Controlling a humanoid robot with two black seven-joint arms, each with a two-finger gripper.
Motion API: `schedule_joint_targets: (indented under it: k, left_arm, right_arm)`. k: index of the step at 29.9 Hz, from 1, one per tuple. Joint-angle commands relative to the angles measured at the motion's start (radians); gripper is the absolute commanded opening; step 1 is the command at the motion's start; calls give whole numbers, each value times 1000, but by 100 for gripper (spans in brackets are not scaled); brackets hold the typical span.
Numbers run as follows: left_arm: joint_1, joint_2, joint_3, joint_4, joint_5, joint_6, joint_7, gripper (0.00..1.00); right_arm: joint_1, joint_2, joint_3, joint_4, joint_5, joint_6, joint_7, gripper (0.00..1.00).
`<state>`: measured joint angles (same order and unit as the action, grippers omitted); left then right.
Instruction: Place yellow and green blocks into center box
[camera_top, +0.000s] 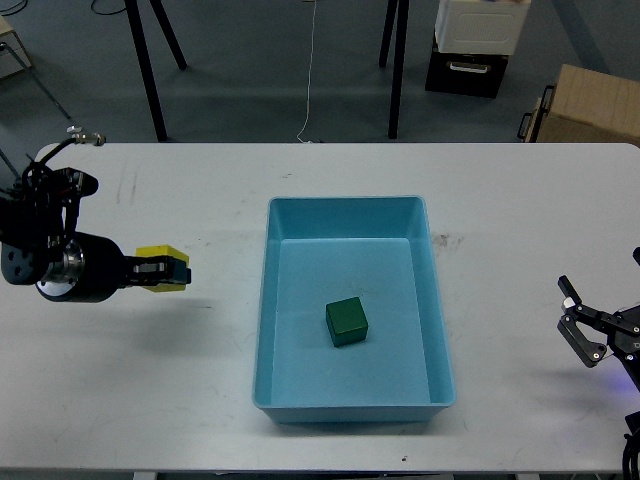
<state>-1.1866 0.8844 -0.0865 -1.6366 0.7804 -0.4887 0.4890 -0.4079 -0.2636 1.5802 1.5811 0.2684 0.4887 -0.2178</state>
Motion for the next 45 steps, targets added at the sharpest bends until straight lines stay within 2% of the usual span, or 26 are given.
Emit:
schedule_joint_targets:
  k: [1, 6, 9, 13, 19, 20, 21, 22, 23, 29, 34, 36, 38, 45]
  left_arm:
    - [-160, -135, 89, 81, -95, 0, 0, 0]
    - [-237, -488, 238, 277, -116, 0, 0, 0]
    - [-238, -628, 280, 337, -115, 0, 0, 0]
    - [-248, -714, 358, 343, -115, 0, 0, 5]
    - [-246, -789, 382, 366, -115, 0, 0, 22]
    - [-246, -795, 384, 379, -115, 0, 0, 29]
    - [-245, -797, 386, 388, -116, 0, 0, 45]
    - [-245, -797, 386, 391, -116, 0, 0, 85]
    - [-245, -797, 384, 391, -118, 0, 0, 100]
    - [-248, -769, 376, 391, -134, 0, 0, 100]
    - [-286, -694, 346, 399, -182, 0, 0, 100]
    - [-289, -648, 288, 411, -179, 0, 0, 100]
    - [-274, -589, 150, 432, -174, 0, 0, 100]
    - [-61, -567, -496, 529, -170, 0, 0, 100]
  right_arm:
    - [-2, -5, 4, 4, 0, 0, 0, 100]
    - [0, -3, -3, 0, -1, 0, 2, 100]
    - [-2, -3, 4, 2, 0, 0, 2, 100]
    - [-14, -11, 17, -1, 0, 0, 2, 100]
    - [-15, -5, 14, -1, 0, 0, 2, 100]
    - [-15, -5, 14, -1, 0, 0, 2, 100]
    - [-15, -5, 15, -1, 0, 0, 2, 100]
    - [-17, -5, 15, -1, 0, 0, 2, 100]
    - [-17, -6, 15, -1, 0, 0, 2, 100]
    - [-29, -6, 15, 0, 0, 0, 2, 100]
    - [-29, -5, 12, 0, 0, 0, 2, 100]
    - [-28, -6, 9, 0, 0, 0, 2, 100]
    - [-23, -6, 7, 0, 0, 0, 2, 100]
    - [33, -11, 0, -9, -6, 0, 5, 100]
